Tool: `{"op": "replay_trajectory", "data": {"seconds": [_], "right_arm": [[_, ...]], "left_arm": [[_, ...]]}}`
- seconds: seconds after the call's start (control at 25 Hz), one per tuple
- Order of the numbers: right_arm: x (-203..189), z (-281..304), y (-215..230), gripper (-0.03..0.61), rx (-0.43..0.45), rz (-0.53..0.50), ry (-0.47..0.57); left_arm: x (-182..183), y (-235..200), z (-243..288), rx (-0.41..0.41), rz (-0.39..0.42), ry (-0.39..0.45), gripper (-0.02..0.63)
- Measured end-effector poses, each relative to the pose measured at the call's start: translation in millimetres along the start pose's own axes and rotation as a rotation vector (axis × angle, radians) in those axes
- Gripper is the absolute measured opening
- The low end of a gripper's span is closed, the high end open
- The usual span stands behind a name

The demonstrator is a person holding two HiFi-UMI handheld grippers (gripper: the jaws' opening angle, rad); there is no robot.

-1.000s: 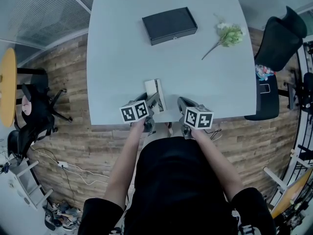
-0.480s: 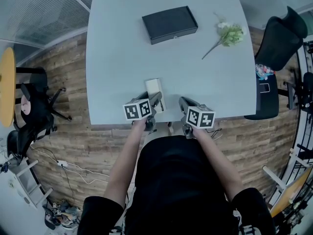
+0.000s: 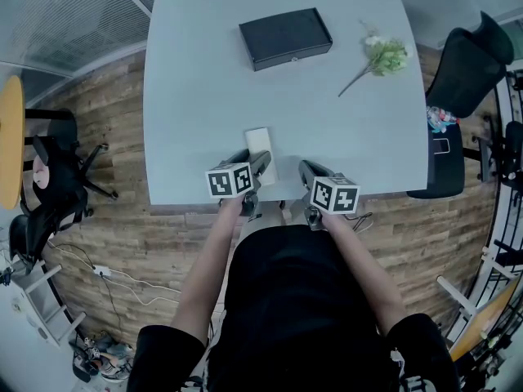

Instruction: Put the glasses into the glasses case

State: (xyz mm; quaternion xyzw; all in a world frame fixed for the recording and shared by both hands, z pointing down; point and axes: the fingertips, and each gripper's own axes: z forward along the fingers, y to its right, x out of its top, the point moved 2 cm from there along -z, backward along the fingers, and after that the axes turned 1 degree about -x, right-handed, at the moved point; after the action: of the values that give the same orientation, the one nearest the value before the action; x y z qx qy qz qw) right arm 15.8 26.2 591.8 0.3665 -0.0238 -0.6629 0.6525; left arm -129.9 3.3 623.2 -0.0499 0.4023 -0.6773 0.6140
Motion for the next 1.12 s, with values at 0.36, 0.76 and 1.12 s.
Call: {"op": "replay_trajectory", "data": {"seconds": [0.36, 0.76, 1.12], "right_arm": [[-8, -12, -1, 0.017, 0.004, -0.042, 0.014], [-5, -39, 6, 0.017, 0.054, -0.13, 0.037], [-14, -90, 6, 0.017, 0.087, -0.303, 0.083]], "left_arm": [[-4, 5, -13, 0.026, 0.03, 0.048, 0.301], [-34, 37, -42, 0.071, 0.022, 0.138, 0.3], [-74, 83, -76, 0.119, 0.052, 0.243, 0.234]]}}
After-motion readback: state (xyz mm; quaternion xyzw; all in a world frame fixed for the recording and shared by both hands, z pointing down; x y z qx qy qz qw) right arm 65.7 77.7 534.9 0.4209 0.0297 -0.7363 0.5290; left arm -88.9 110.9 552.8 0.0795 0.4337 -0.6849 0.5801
